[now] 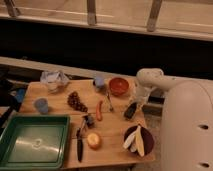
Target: Wipe table surface with eraser
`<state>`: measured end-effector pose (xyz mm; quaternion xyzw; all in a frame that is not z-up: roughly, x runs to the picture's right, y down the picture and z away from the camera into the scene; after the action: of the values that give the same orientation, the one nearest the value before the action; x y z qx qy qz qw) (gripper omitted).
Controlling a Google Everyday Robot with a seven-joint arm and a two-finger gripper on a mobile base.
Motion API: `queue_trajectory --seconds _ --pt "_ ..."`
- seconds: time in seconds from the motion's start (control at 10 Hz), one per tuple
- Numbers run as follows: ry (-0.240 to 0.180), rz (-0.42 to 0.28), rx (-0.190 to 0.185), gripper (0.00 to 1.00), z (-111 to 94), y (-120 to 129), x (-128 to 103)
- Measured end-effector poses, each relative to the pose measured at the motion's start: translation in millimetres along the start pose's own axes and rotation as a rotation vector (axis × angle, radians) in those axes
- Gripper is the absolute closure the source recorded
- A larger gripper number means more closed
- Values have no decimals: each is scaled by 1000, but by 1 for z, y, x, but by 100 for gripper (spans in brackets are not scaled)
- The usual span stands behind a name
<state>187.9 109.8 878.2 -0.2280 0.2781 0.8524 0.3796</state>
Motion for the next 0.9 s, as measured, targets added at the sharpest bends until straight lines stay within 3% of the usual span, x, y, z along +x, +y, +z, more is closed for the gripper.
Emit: queue_trajectory --seconds 0.4,0.6,0.9 --pt "8 -19 -25 100 9 49 30" --pt "6 4 -22 100 9 49 38" --pt "-7 64 -39 100 -2 18 31"
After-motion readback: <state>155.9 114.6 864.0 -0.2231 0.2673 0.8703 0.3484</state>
